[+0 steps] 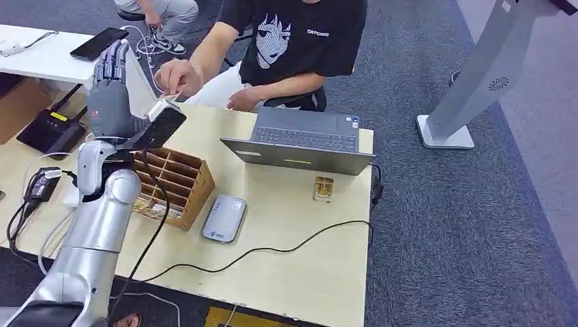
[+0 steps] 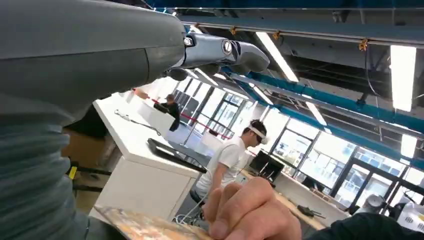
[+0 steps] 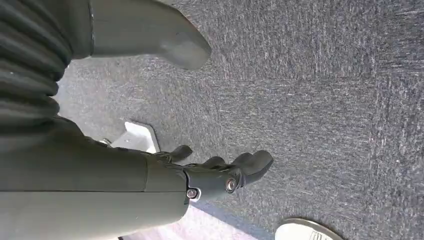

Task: Pass the card to the sensor for recognition and then transmit it.

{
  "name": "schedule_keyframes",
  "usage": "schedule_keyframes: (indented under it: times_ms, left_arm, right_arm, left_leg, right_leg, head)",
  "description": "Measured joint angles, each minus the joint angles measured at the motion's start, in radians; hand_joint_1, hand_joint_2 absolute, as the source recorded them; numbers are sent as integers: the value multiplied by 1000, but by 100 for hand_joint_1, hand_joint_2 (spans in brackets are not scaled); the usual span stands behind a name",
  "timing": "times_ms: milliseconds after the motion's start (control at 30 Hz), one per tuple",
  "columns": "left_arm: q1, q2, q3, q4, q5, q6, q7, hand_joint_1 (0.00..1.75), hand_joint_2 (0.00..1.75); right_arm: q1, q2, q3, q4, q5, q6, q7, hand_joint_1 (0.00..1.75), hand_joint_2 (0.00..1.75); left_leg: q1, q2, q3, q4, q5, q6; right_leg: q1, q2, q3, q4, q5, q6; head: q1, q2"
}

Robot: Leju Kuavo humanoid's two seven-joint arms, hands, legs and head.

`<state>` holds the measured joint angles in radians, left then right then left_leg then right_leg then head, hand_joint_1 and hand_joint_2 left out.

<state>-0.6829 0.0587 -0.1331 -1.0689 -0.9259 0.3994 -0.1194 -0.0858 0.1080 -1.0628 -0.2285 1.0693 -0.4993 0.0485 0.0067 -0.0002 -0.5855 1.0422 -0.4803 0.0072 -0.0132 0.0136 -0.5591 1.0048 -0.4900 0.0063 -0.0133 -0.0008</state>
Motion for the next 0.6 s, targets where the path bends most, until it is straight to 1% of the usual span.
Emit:
schedule_keyframes:
  times_ms: [433,600]
  left_arm:
    - [0,4,0,21,42,-27,-18,175,175]
    - [0,4,-5,20,47,-51,-18,175,175]
  right_arm:
    - [0,0,0,0,9,-2,-8,0,175]
    - [0,0,0,0,10,-2,-10,0,175]
  left_leg:
    - [0,0,0,0,0,0]
    - [0,0,-1,0,0,0]
  right_leg:
    - [0,0,0,0,0,0]
    - [0,0,0,0,0,0]
  head:
    - [0,0]
    - [0,0]
